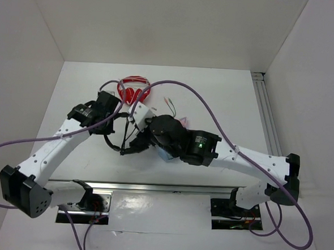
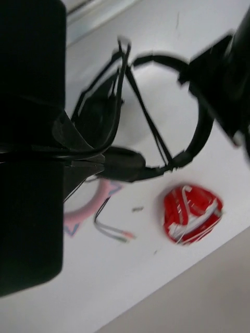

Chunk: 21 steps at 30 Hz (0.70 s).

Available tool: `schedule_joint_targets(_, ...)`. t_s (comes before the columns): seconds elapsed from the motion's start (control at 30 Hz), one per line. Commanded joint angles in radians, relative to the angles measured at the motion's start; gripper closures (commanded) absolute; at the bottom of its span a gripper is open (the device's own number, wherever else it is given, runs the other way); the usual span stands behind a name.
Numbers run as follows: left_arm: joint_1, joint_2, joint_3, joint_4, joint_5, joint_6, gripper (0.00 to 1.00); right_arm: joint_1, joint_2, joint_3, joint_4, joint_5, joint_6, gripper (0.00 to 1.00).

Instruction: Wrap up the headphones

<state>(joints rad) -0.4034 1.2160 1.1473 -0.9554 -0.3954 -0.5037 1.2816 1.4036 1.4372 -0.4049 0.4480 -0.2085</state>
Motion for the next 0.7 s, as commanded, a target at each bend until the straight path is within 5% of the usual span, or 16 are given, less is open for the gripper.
schedule_joint_targets(0.0,-0.066,-0.100,0.015,0.054,0.136,0.062,1.00,-0.053,0.002,0.043,-0.089,0.136,-0.103,1.00)
schedule_joint_targets(0.2,-0.236,-0.223,0.052,-0.055,0.227,0.062,1.00,-0.211,0.015,0.041,0.069,0.120,-0.155,1.00)
schedule_joint_targets(0.53,-0.302,-0.395,0.215,-0.223,0.309,0.070,1.00,-0.476,0.104,0.085,0.146,-0.242,-0.103,1.00)
schedule_joint_targets(0.67,-0.302,-0.395,0.311,-0.247,0.333,0.070,1.00,-0.510,0.104,-0.021,0.297,-0.501,-0.025,0.91)
